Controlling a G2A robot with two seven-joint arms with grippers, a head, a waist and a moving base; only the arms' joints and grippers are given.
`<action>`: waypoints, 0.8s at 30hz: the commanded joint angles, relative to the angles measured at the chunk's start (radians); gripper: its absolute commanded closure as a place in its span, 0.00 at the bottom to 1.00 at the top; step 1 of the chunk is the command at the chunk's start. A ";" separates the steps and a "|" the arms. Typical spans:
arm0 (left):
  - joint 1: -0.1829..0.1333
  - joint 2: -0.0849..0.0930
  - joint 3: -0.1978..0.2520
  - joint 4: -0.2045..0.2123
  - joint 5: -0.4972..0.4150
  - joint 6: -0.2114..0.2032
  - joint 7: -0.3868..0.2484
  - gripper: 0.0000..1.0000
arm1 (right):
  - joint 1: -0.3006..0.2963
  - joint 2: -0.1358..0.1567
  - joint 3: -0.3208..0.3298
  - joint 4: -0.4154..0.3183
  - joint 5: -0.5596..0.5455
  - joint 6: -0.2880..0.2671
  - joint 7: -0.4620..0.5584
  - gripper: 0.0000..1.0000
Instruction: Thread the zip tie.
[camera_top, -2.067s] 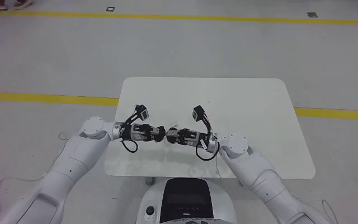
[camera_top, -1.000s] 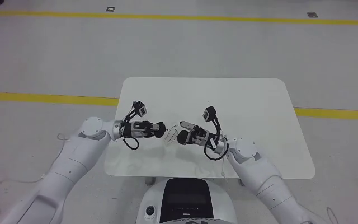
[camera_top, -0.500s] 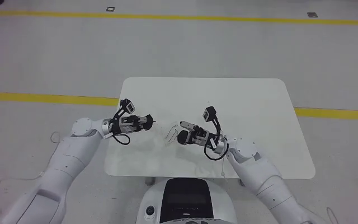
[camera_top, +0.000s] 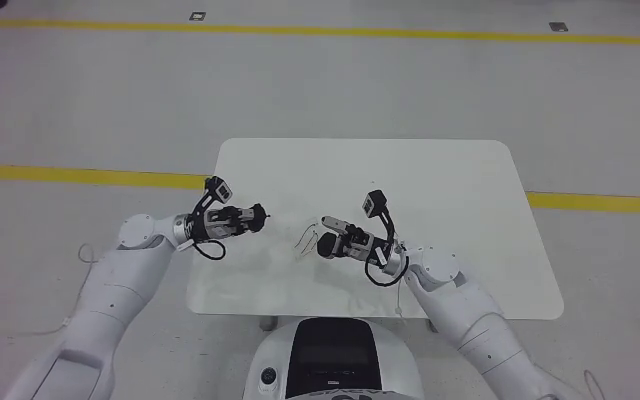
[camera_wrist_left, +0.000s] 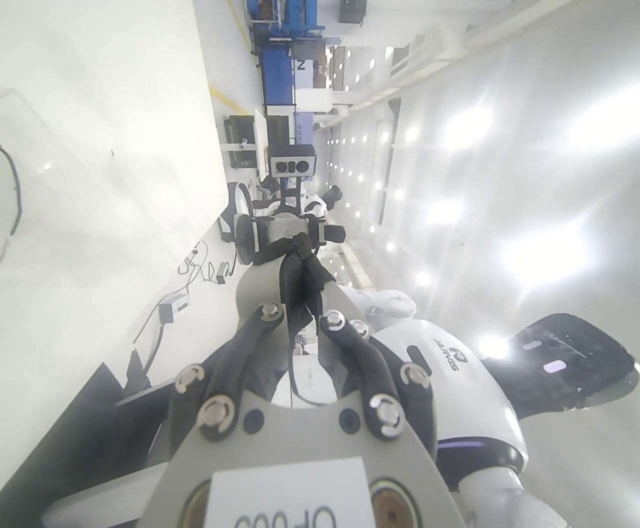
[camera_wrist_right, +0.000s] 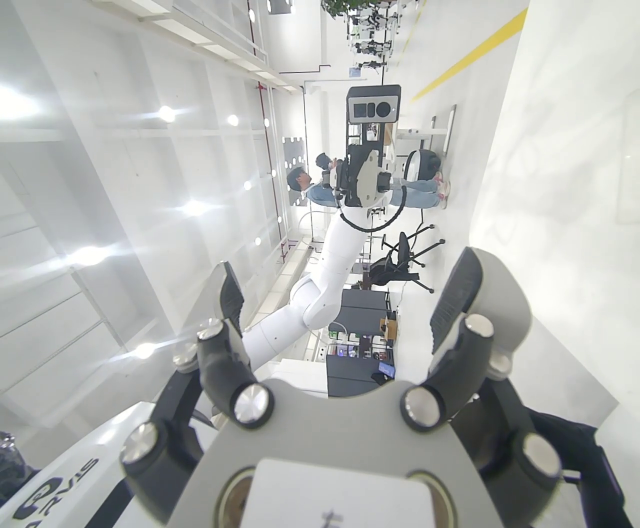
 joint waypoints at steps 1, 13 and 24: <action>0.000 -0.001 0.000 0.001 0.004 0.000 0.000 1.00 | 0.000 0.000 0.000 0.000 0.000 0.000 0.000 0.00; 0.013 0.003 0.045 -0.033 0.018 0.000 0.000 1.00 | 0.000 0.000 0.000 0.000 0.000 0.000 0.000 0.00; 0.028 0.014 -0.024 -0.024 0.078 0.000 0.002 1.00 | 0.000 0.000 0.000 0.000 0.000 0.000 0.000 0.00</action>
